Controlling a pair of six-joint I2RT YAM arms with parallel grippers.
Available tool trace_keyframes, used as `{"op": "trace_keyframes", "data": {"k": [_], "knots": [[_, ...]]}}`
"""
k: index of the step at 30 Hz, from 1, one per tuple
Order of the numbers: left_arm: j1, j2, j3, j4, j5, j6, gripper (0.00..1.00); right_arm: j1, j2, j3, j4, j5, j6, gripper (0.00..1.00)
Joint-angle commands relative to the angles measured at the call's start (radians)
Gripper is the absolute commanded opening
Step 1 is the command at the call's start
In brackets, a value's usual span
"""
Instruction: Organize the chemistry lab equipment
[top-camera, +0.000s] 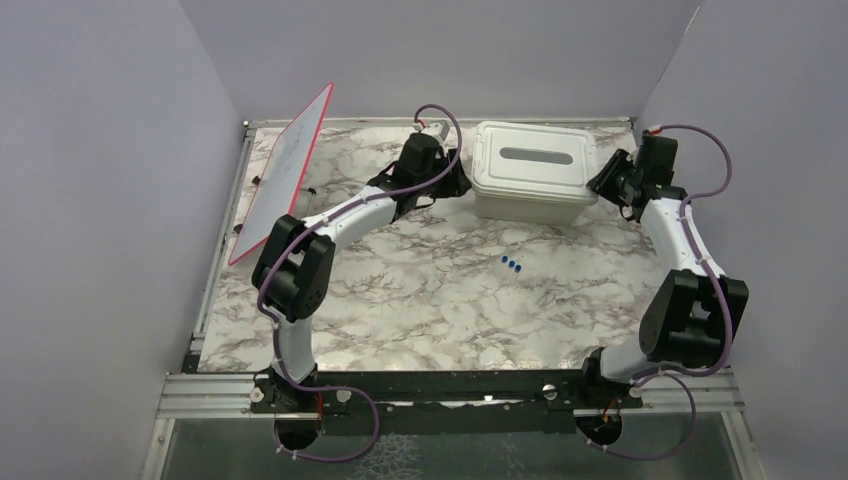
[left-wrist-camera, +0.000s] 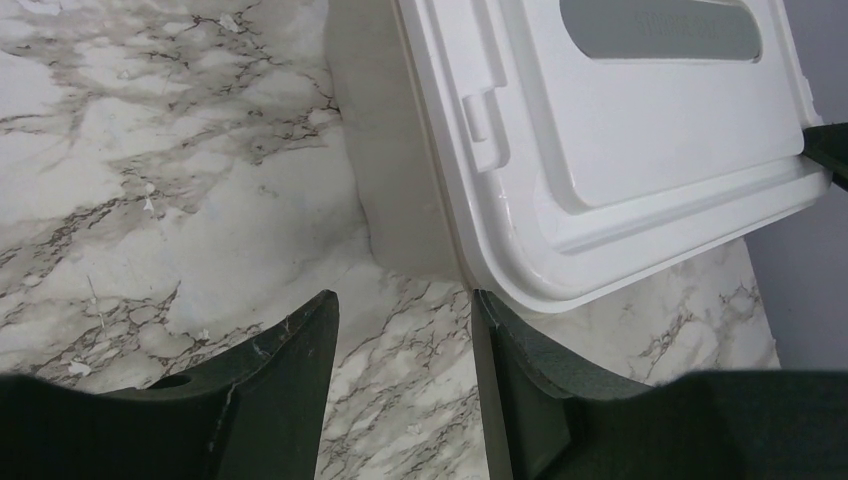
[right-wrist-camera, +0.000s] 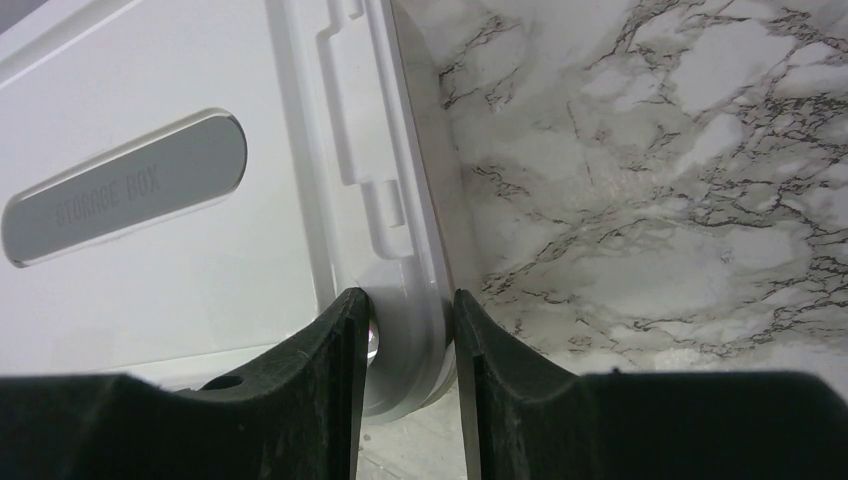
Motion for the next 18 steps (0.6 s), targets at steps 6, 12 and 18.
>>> {"op": "trace_keyframes", "data": {"k": [6,12,18], "knots": [[-0.001,-0.095,-0.009,0.001,0.022,0.004,0.55,0.010,-0.106,-0.014,-0.090,0.108,0.004,0.38],[-0.001,-0.093,0.026,0.028,0.023,0.013,0.61,0.013,-0.148,-0.020,-0.072,0.101,0.000,0.43],[-0.001,-0.019,0.098,0.020,0.045,0.020,0.65,0.015,-0.112,-0.004,-0.104,0.120,-0.004,0.49]]}}
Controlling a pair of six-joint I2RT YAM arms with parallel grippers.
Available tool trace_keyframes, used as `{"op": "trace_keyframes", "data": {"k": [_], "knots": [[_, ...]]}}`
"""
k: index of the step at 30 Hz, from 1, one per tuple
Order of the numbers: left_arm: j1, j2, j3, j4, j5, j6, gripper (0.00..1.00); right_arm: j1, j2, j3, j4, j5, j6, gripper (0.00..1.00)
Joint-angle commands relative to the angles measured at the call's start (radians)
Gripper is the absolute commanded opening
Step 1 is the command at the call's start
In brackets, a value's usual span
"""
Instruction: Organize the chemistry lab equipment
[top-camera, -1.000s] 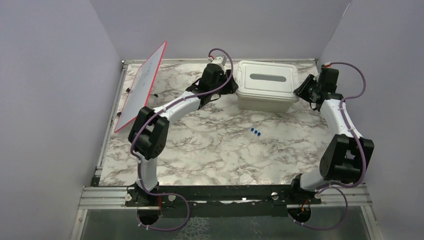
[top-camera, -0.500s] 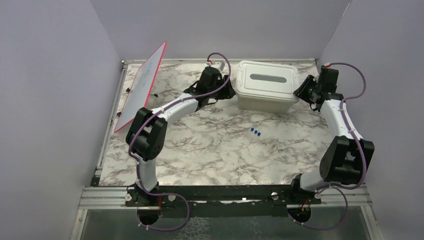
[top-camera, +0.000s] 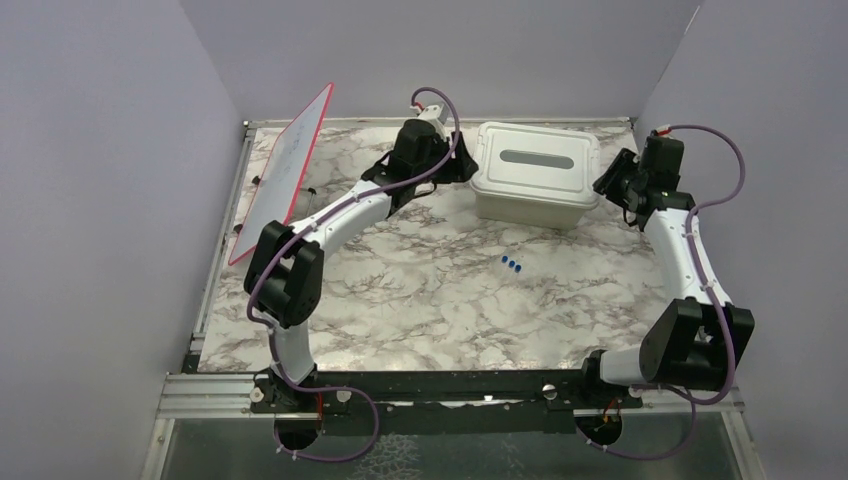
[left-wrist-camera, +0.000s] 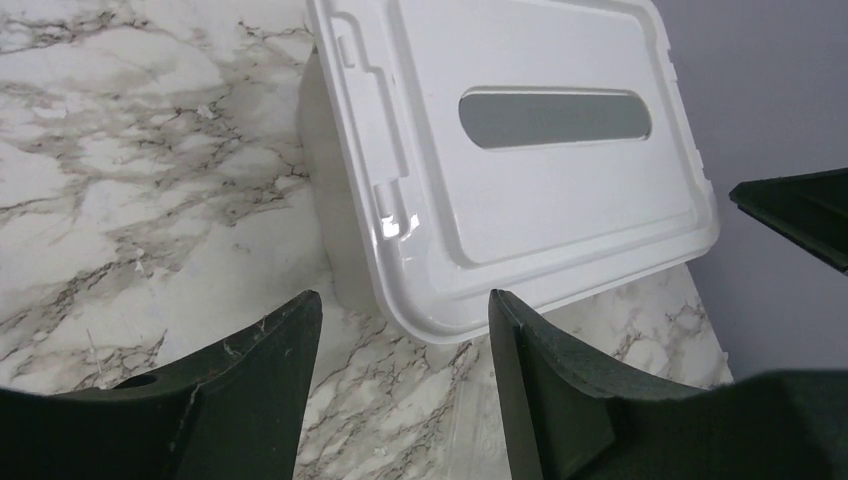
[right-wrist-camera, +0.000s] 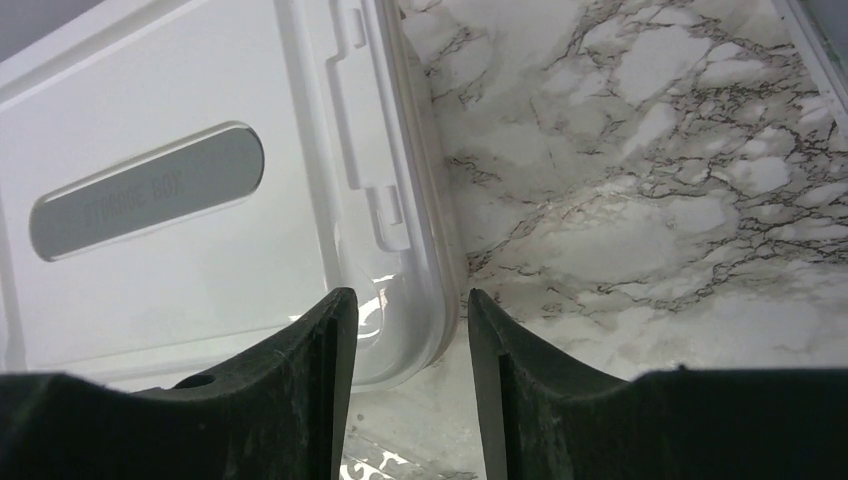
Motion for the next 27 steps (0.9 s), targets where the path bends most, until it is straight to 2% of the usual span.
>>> {"op": "trace_keyframes", "data": {"k": [1,11,18,21,24,27], "knots": [[-0.001,0.059,0.080,0.025,0.044,0.014,0.66,0.002,0.018,0.007,-0.039,0.069,-0.006,0.50],[-0.001,0.169,0.147,-0.024,0.096,0.028,0.65,0.006,0.079,0.011,-0.051,0.115,-0.010,0.50],[-0.002,0.183,0.154,-0.044,0.116,0.030,0.63,0.018,0.113,0.023,-0.078,0.201,0.017,0.37],[-0.002,0.184,0.158,-0.052,0.116,0.033,0.63,0.028,0.113,0.023,-0.079,0.215,0.019,0.35],[-0.001,0.192,0.161,-0.062,0.101,0.032,0.63,0.030,0.117,0.015,-0.065,0.197,0.018,0.35],[-0.001,0.202,0.159,-0.075,0.068,0.035,0.58,0.030,0.152,0.013,-0.059,0.137,0.017,0.35]]}}
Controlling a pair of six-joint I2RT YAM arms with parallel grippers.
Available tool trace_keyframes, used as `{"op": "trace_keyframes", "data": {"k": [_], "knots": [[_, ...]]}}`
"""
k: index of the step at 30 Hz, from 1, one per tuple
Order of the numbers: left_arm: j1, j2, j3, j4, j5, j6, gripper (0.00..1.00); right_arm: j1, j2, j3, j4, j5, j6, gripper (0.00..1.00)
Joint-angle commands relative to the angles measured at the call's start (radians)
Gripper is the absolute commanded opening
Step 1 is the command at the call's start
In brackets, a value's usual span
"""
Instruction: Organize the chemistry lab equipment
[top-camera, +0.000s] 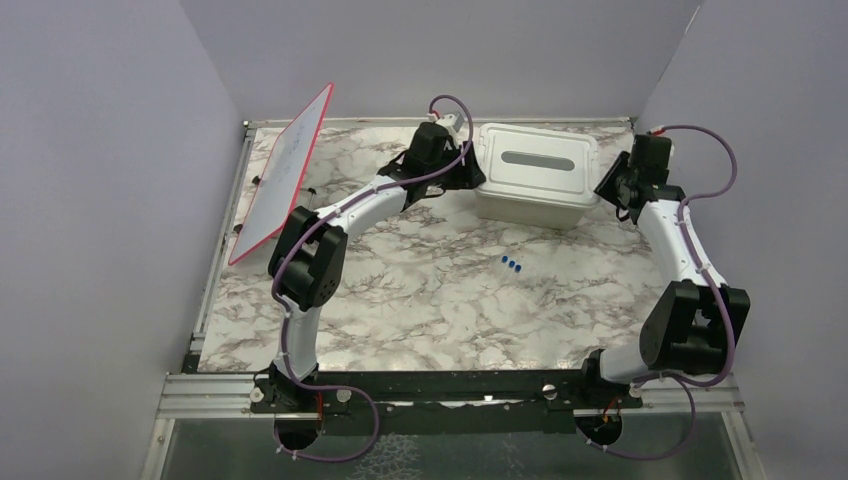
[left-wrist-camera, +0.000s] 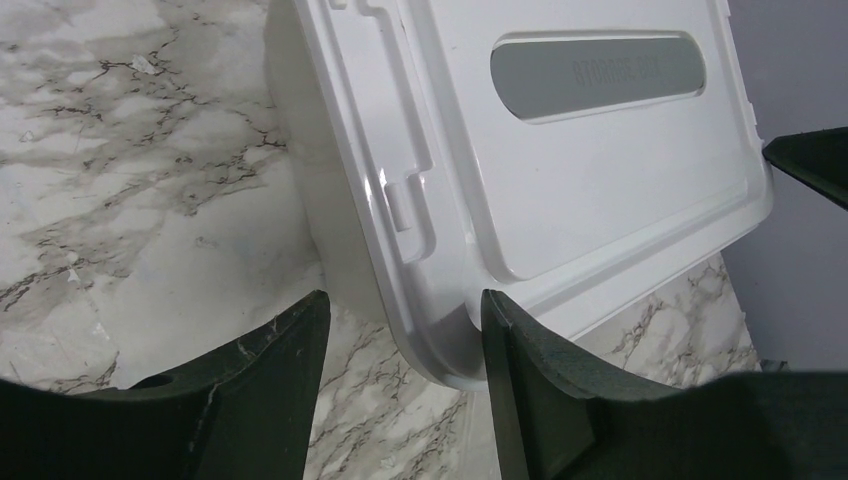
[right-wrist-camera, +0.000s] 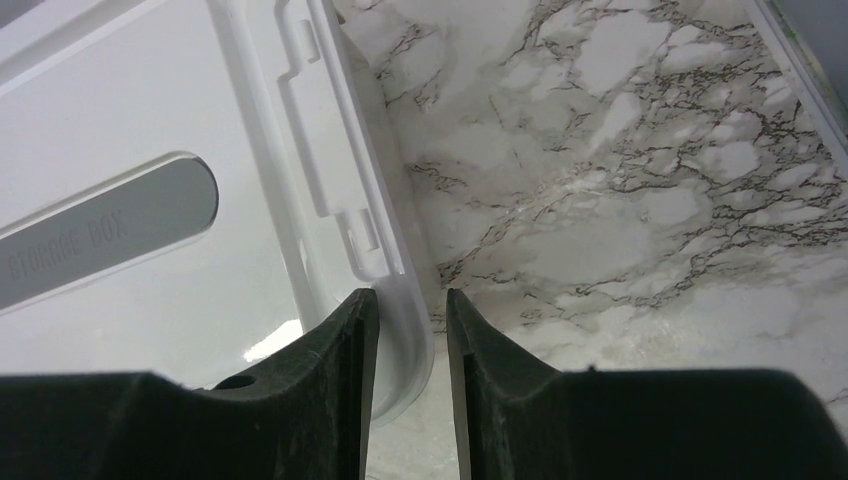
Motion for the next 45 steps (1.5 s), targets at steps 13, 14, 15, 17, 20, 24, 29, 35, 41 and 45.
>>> {"op": "trace_keyframes", "data": {"k": [13,14,15,17,20,24,29,35,41,45], "knots": [[0.002,-0.078,-0.083,-0.069,-0.239,0.063,0.50,0.025,0.177,-0.014,0.030,-0.376,-0.045,0.32],[0.002,-0.090,-0.093,-0.068,-0.250,0.066,0.50,0.030,0.180,-0.011,0.030,-0.384,-0.049,0.32],[0.005,-0.100,-0.101,-0.066,-0.255,0.069,0.50,0.033,0.184,-0.007,0.027,-0.388,-0.047,0.32],[0.008,-0.115,-0.107,-0.066,-0.254,0.076,0.50,0.041,0.181,-0.001,0.030,-0.371,-0.046,0.32],[0.013,-0.123,-0.088,-0.083,-0.254,0.093,0.53,0.048,0.162,0.024,0.015,-0.302,-0.056,0.33],[0.020,-0.134,-0.029,-0.126,-0.274,0.111,0.61,0.048,0.113,0.074,-0.043,-0.192,-0.054,0.39],[0.019,-0.187,0.044,-0.184,-0.293,0.145,0.70,0.048,0.021,0.135,-0.113,-0.102,-0.046,0.47],[0.019,-0.356,-0.007,-0.262,-0.297,0.211,0.83,0.048,-0.101,0.166,-0.190,-0.113,-0.058,0.65],[0.019,-0.663,-0.237,-0.315,-0.309,0.218,0.93,0.049,-0.275,0.138,-0.225,-0.204,-0.027,1.00],[0.018,-0.880,-0.356,-0.388,-0.364,0.230,0.97,0.048,-0.378,0.123,-0.282,-0.119,0.004,1.00]]}}
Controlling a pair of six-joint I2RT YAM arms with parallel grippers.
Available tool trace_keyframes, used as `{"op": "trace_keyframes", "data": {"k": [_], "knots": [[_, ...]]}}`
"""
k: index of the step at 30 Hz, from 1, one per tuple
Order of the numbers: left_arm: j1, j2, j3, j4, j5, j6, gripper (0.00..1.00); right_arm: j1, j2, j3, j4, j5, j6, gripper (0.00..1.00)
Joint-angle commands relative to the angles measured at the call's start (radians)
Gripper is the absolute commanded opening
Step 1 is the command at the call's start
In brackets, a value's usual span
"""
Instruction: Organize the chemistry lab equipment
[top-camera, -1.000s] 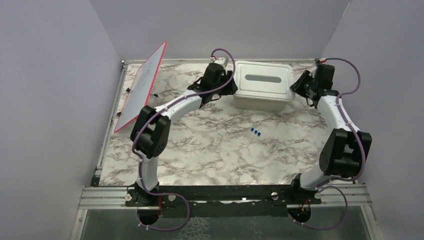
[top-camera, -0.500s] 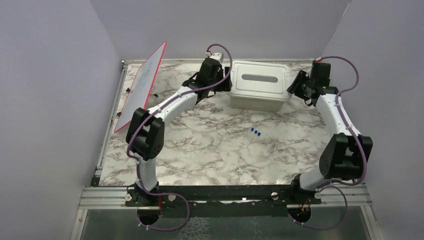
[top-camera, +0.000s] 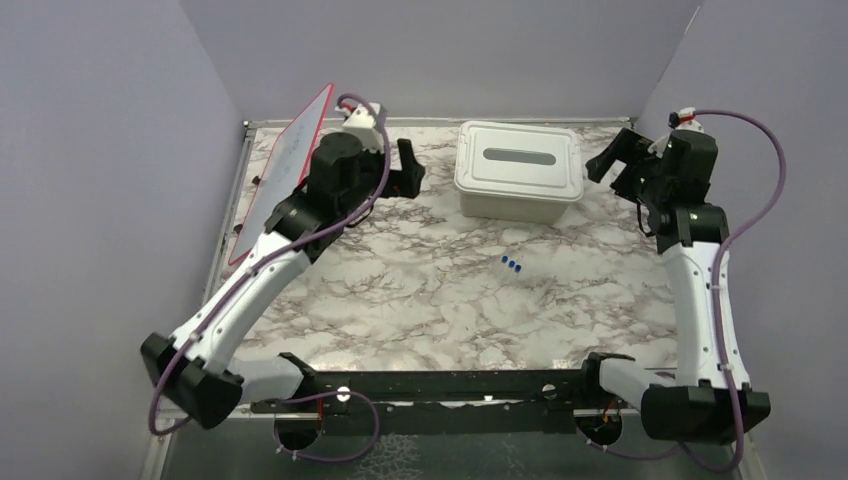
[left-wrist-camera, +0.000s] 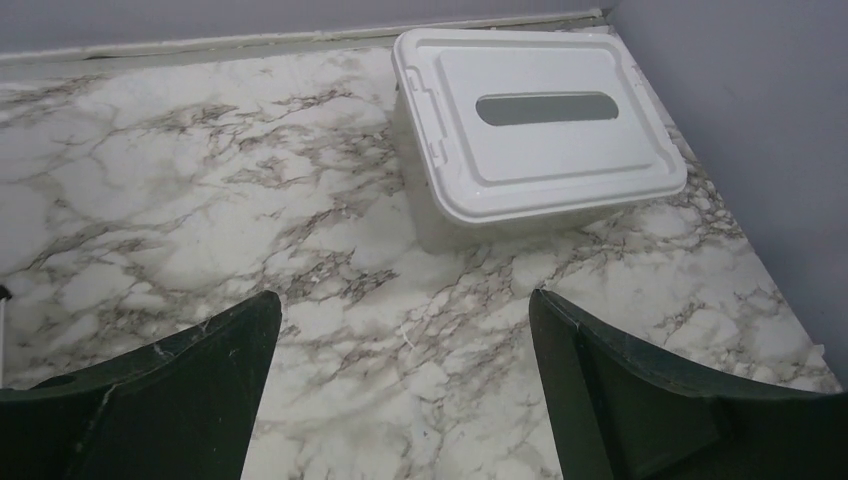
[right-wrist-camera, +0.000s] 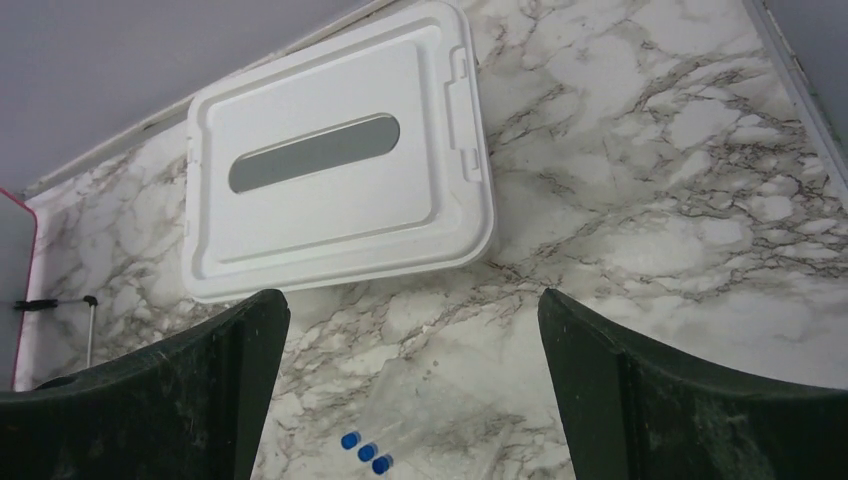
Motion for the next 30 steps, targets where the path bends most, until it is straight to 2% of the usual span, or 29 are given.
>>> {"op": "trace_keyframes", "data": {"k": [1,7,13,19,30], "knots": [[0.001,-0.229,-0.138,-0.124,-0.076,0.035,0.97,0.003,-0.105,-0.019,-0.104,0.070,0.045,1.00],[0.001,-0.502,-0.313,-0.231,-0.158,0.024,0.99,0.003,-0.308,-0.090,-0.150,0.100,0.079,1.00],[0.002,-0.664,-0.401,-0.316,-0.223,0.000,0.99,0.003,-0.493,-0.149,-0.238,0.118,0.090,1.00],[0.001,-0.736,-0.414,-0.334,-0.277,0.014,0.99,0.003,-0.587,-0.184,-0.309,0.093,0.086,1.00],[0.001,-0.734,-0.417,-0.331,-0.277,0.021,0.99,0.003,-0.586,-0.180,-0.348,0.136,0.094,1.00]]}}
